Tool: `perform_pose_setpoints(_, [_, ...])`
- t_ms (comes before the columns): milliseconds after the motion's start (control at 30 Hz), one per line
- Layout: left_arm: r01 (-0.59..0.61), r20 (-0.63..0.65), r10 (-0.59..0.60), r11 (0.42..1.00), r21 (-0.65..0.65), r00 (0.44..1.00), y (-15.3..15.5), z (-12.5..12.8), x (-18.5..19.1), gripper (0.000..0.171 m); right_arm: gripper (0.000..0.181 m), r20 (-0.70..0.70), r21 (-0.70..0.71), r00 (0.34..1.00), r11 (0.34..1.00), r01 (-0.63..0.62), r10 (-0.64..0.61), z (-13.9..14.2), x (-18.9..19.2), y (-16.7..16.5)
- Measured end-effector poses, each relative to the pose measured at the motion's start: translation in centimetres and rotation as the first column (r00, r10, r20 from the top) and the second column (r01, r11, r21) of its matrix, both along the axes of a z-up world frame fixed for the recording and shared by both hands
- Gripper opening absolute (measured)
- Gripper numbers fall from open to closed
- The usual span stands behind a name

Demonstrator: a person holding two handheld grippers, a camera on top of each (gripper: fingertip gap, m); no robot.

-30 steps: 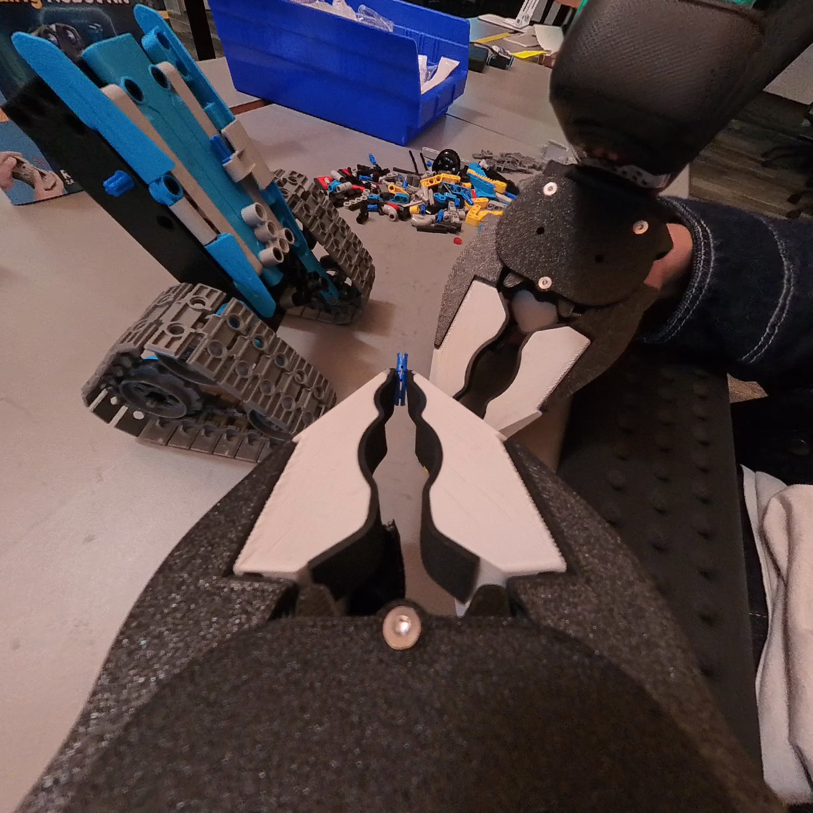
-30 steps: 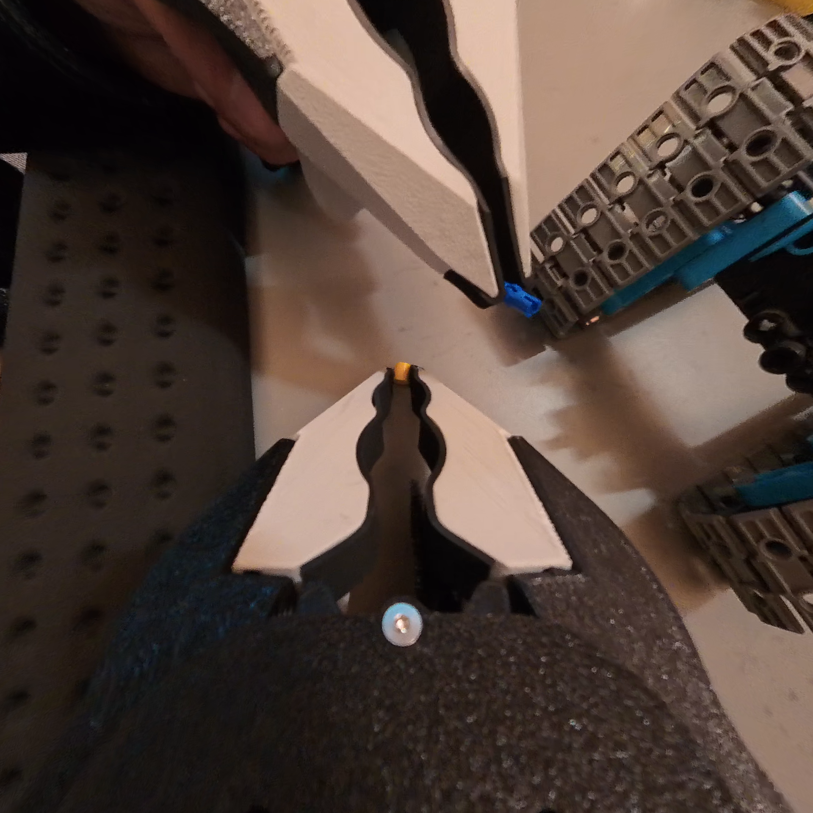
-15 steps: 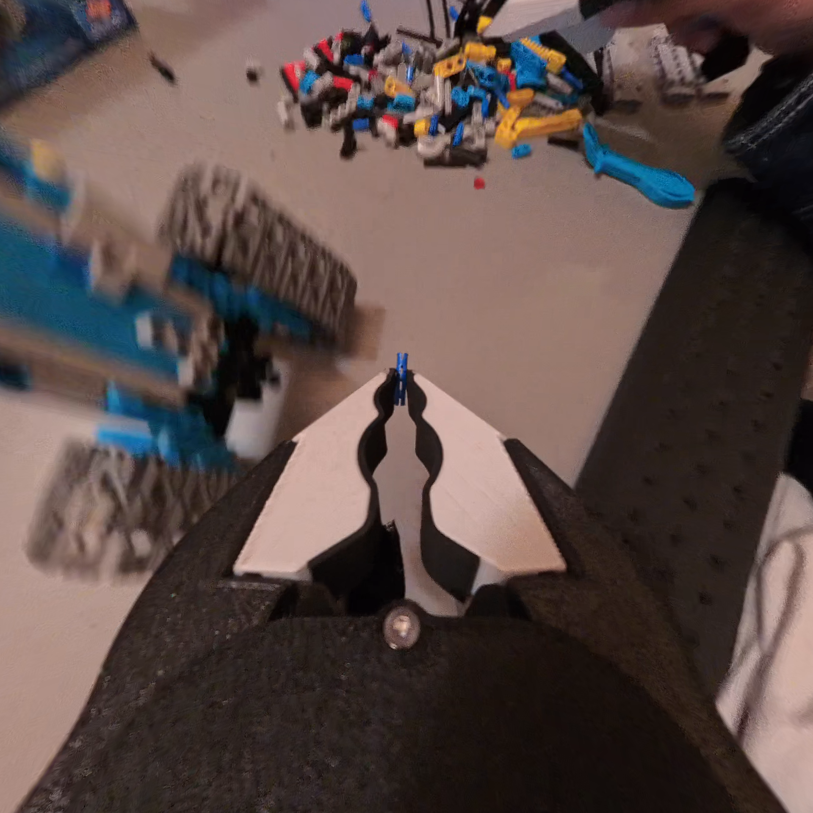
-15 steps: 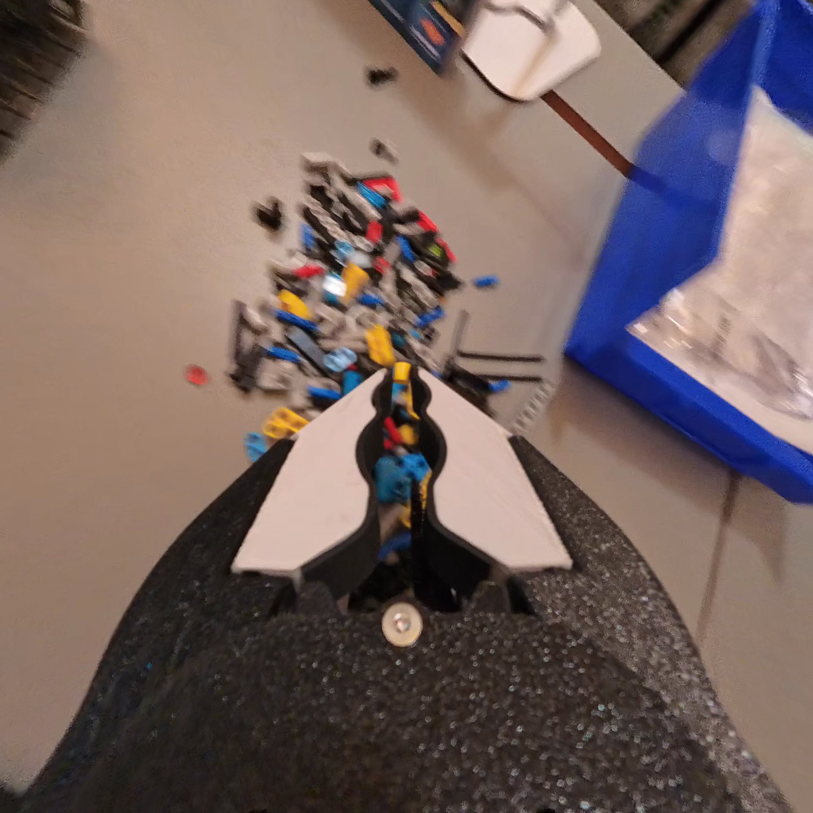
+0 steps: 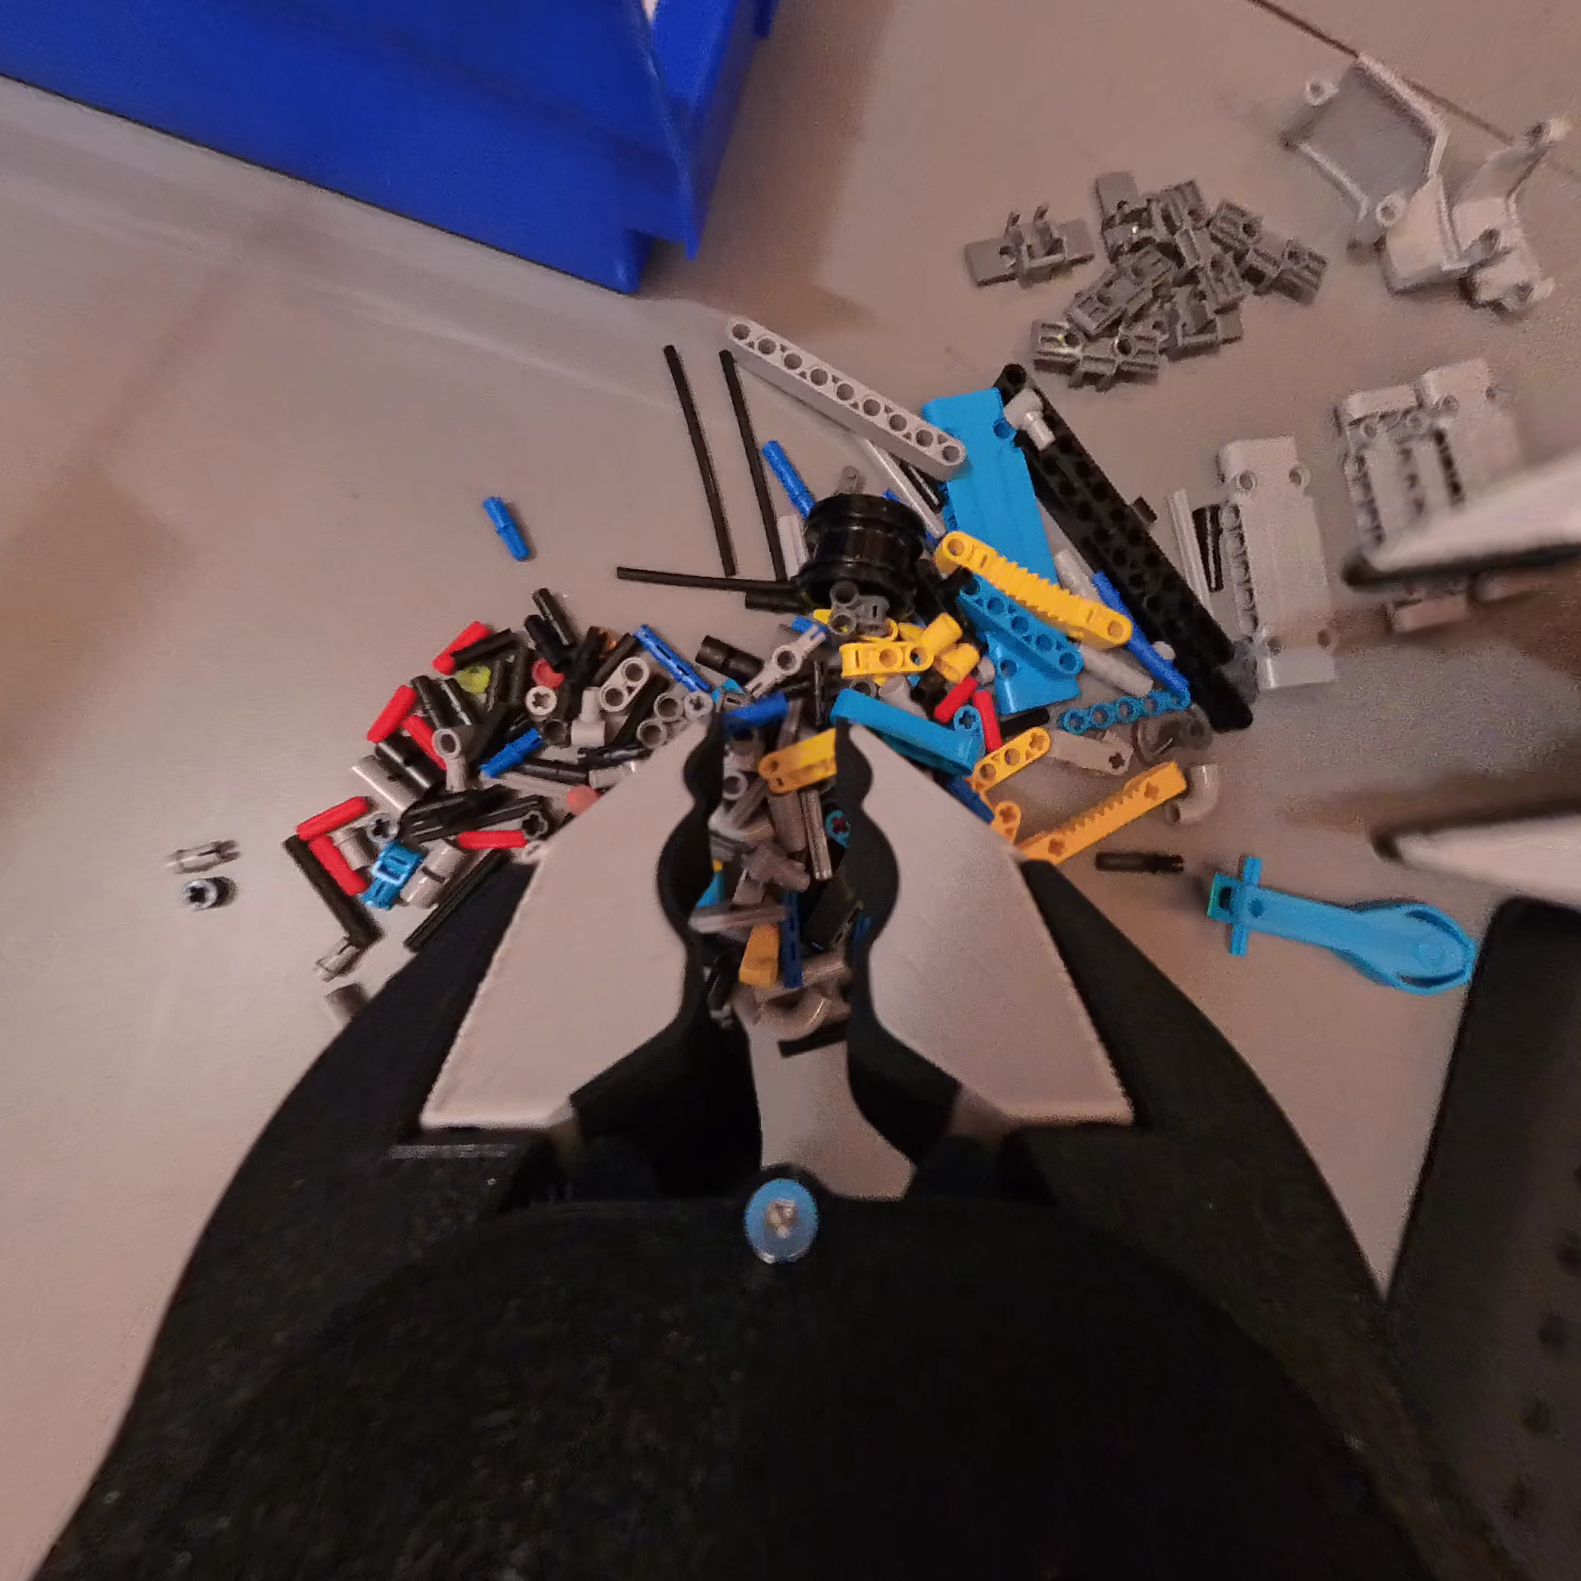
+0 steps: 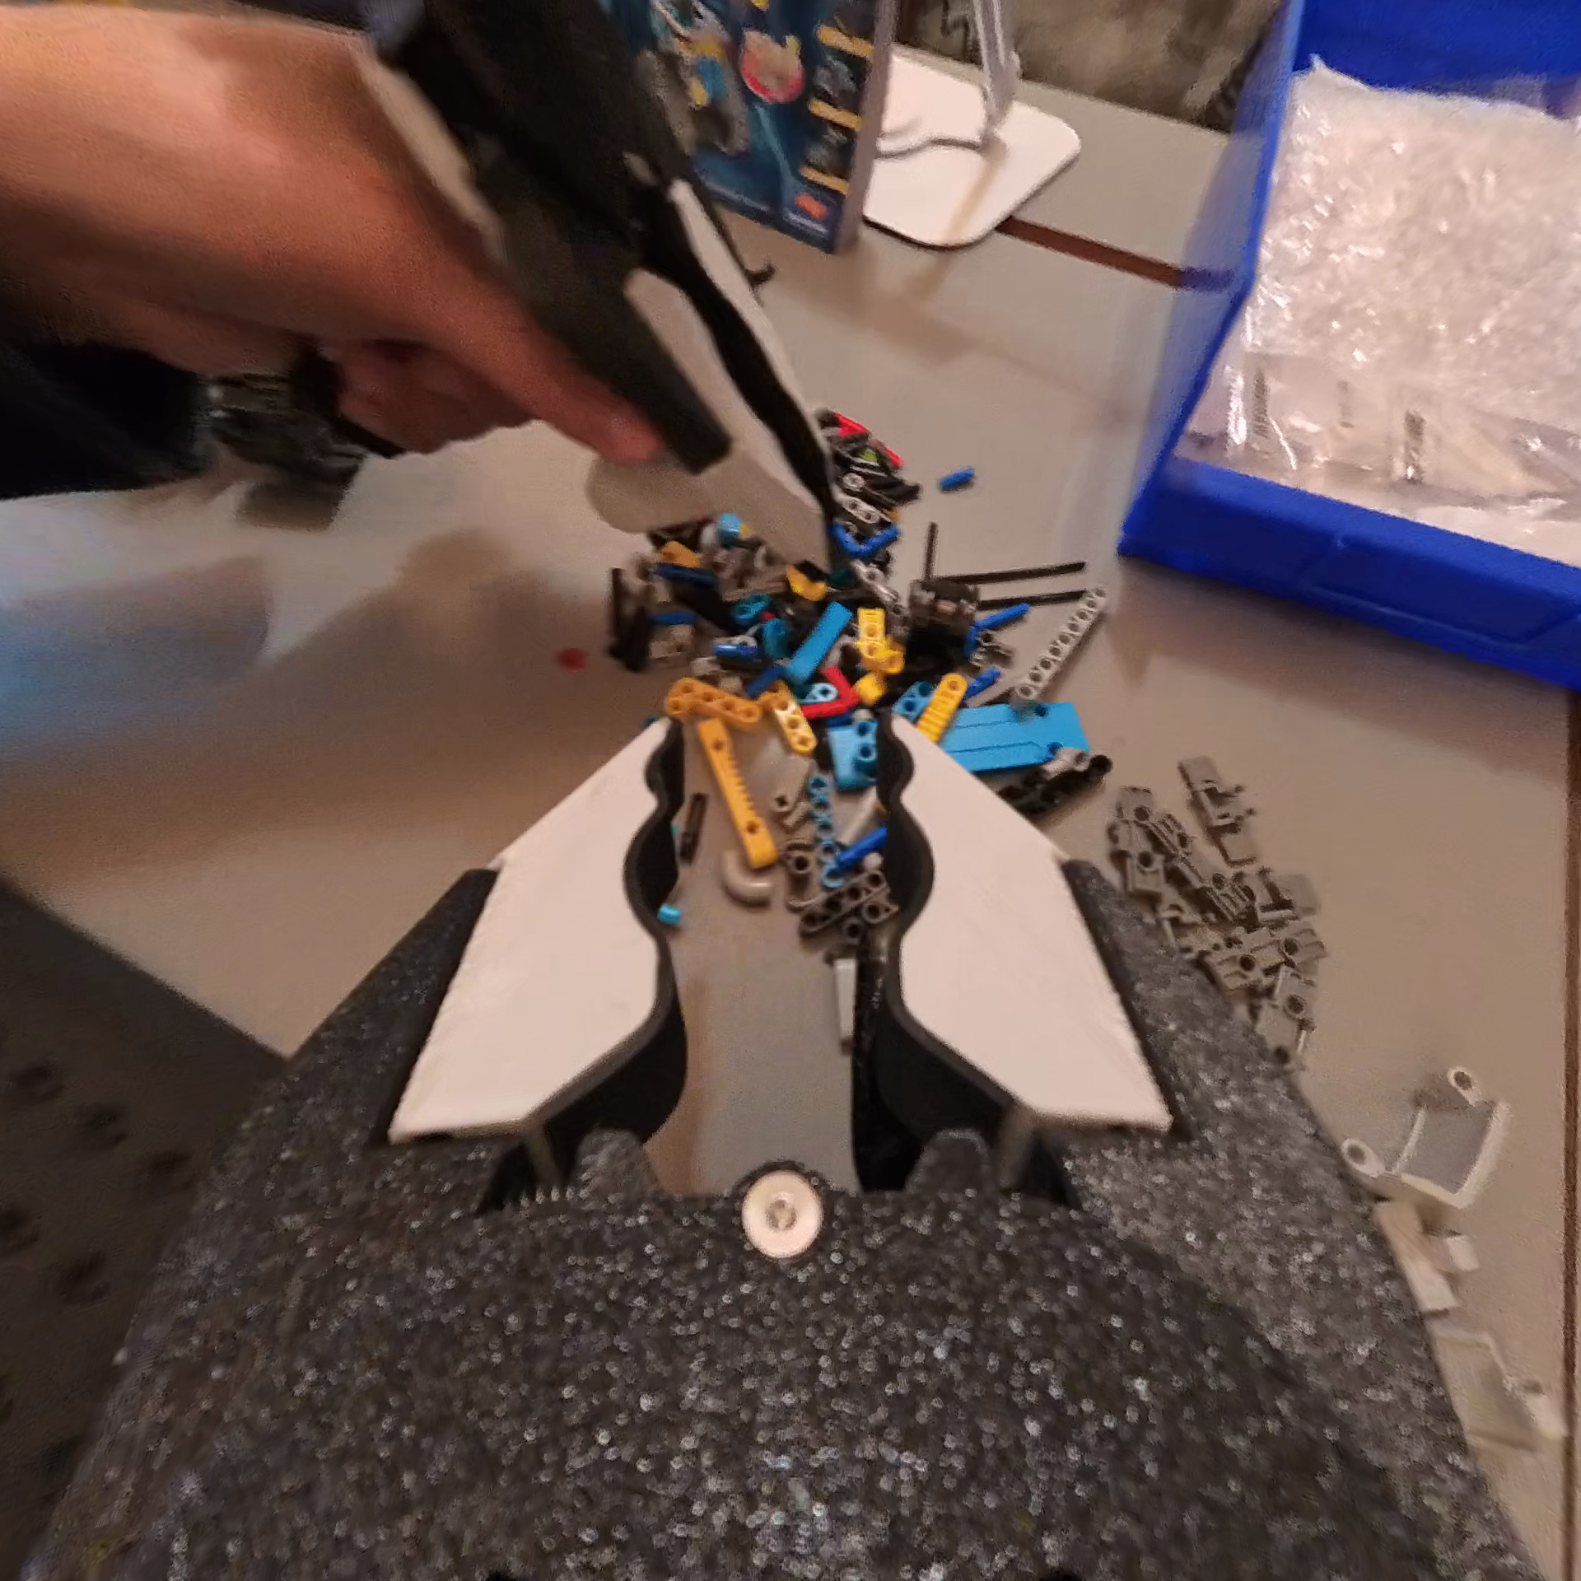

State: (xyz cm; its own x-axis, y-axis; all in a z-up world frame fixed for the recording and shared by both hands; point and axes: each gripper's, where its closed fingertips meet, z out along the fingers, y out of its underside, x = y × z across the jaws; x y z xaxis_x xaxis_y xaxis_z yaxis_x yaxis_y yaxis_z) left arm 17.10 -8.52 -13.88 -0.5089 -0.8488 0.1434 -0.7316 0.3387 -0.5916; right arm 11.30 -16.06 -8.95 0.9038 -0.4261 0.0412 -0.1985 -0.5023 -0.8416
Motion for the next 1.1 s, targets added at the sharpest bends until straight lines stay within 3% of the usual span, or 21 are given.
perform_pose_setpoints(100, [-0.102,0.013,0.105,0.989,-0.109,0.994,0.6,1.9,-0.3,0.038,0.044,0.158,-0.072,0.987,0.997,-0.024,0.035,0.2,-0.7,-0.2])
perform_pose_setpoints(200, [-0.094,0.120,0.126,0.965,-0.244,0.985,1.2,7.1,-3.0,0.039,0.030,0.324,-0.113,0.943,0.986,0.120,-0.078,1.0,1.6,-1.5])
perform_pose_setpoints(300, [0.000,0.262,0.083,0.954,-0.300,0.961,2.3,12.2,-7.9,0.040,0.035,0.202,-0.008,0.976,0.996,0.085,-0.082,1.2,0.9,0.0])
perform_pose_setpoints(367, [0.016,0.307,0.084,0.951,-0.309,0.948,4.2,14.1,-10.7,0.040,0.034,0.127,0.063,0.990,0.997,0.048,-0.056,1.5,0.1,1.7])
perform_pose_setpoints(467, [-0.034,0.376,0.150,0.954,-0.298,0.914,9.2,15.6,-14.8,0.039,0.042,0.030,0.122,0.999,0.992,-0.036,0.033,2.3,-2.2,5.3])
perform_pose_setpoints(533, [-0.111,0.495,0.206,0.970,-0.214,0.844,14.6,16.0,-17.3,0.038,0.050,-0.015,0.191,0.994,0.976,-0.108,0.113,3.6,-4.4,8.2])
perform_pose_setpoints(600, [-0.238,0.592,0.306,0.952,-0.193,0.745,20.8,16.3,-19.6,0.037,0.051,-0.051,0.286,0.973,0.937,-0.200,0.223,5.4,-6.8,11.5])
perform_pose_setpoints(667, [-0.304,0.566,0.443,0.895,-0.327,0.695,25.2,16.8,-22.1,0.039,0.048,-0.072,0.325,0.946,0.904,-0.277,0.315,6.9,-8.1,15.5])
perform_pose_setpoints(767, [-0.280,0.547,0.582,0.795,-0.538,0.602,28.7,18.7,-25.1,0.042,0.049,-0.033,0.322,0.907,0.864,-0.387,0.419,8.3,-8.6,21.9])
perform_pose_setpoints(800, [-0.276,0.554,0.591,0.789,-0.549,0.587,29.2,18.6,-25.3,0.042,0.047,-0.028,0.340,0.882,0.834,-0.434,0.471,8.7,-9.1,23.8])
perform_pose_setpoints(900, [-0.197,0.506,0.478,0.837,-0.511,0.718,26.7,15.5,-24.7,0.050,0.040,0.009,0.411,0.801,0.728,-0.549,0.598,8.7,-10.7,27.7])
perform_pose_setpoints(967, [-0.226,0.480,0.480,0.840,-0.493,0.734,26.5,13.3,-23.7,0.052,0.033,-0.064,0.502,0.776,0.693,-0.518,0.627,8.0,-10.6,28.6])
perform_pose_setpoints(1000, [-0.240,0.465,0.482,0.840,-0.487,0.743,26.6,12.2,-23.2,0.047,0.031,-0.103,0.528,0.758,0.681,-0.507,0.644,7.4,-10.6,28.4])
perform_pose_setpoints(1100, [-0.243,0.414,0.487,0.822,-0.515,0.770,26.1,10.1,-21.9,0.028,0.030,-0.120,0.482,0.785,0.727,-0.489,0.607,5.3,-9.4,27.5])
